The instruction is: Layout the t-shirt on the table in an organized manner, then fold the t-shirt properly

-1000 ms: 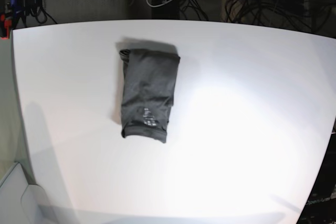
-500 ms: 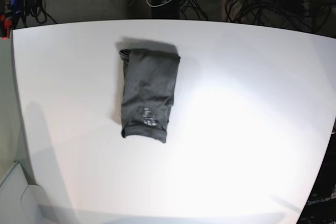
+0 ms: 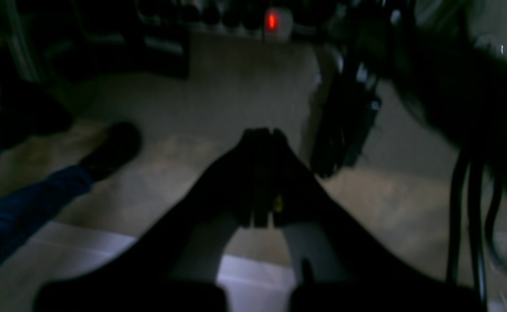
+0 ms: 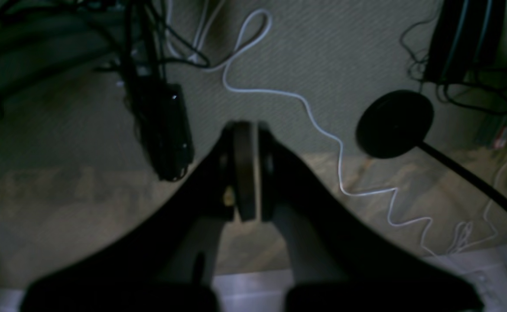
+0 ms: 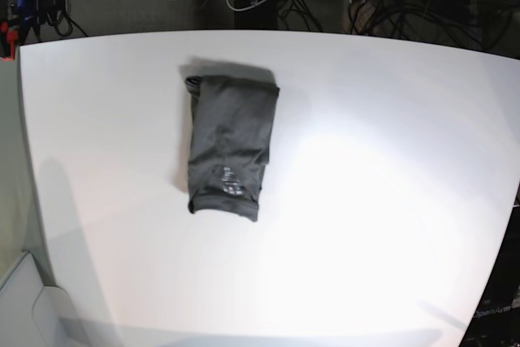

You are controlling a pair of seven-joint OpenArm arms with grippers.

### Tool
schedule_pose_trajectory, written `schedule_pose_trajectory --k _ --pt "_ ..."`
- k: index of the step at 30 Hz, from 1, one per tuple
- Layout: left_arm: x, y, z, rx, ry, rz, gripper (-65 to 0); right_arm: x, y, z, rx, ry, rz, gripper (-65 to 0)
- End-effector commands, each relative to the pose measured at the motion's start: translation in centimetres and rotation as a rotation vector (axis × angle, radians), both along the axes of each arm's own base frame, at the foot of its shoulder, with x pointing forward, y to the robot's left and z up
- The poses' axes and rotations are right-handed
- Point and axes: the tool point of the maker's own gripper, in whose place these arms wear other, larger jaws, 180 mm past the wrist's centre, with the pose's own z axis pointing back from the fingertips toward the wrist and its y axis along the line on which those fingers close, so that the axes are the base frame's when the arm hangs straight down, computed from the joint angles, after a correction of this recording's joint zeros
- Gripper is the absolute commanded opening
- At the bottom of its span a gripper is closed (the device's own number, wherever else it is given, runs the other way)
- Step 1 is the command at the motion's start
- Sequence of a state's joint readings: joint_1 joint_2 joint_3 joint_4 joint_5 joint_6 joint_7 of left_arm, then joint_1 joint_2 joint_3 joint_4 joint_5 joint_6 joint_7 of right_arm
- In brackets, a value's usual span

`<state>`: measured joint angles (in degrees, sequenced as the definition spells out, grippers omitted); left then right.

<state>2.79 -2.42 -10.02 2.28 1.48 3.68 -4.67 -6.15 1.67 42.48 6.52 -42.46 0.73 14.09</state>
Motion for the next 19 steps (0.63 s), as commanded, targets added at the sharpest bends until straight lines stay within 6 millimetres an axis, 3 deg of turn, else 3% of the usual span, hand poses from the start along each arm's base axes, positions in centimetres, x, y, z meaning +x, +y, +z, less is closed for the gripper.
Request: schedule_pose_trajectory --k 1,9,14,19 --pt "-1.4 0.7 0.0 0.020 0.032 -0.005 -64.8 -0.1 -0.7 0.1 -0.020 0.002 0.003 -65.0" --pt "0.3 0.8 0.1 0.020 -0.001 -0.009 -64.7 1.4 -1.6 0.2 -0.034 -0.025 0.007 -65.0" --pt "0.3 0.7 0.1 0.019 -0.001 -0.009 -64.7 1.4 -1.0 0.1 -0.024 -0.023 0.007 -65.0" --pt "0.5 0.3 0.0 0.013 -0.005 -0.009 -64.7 1.6 0.9 0.0 0.004 -0.031 0.003 -65.0"
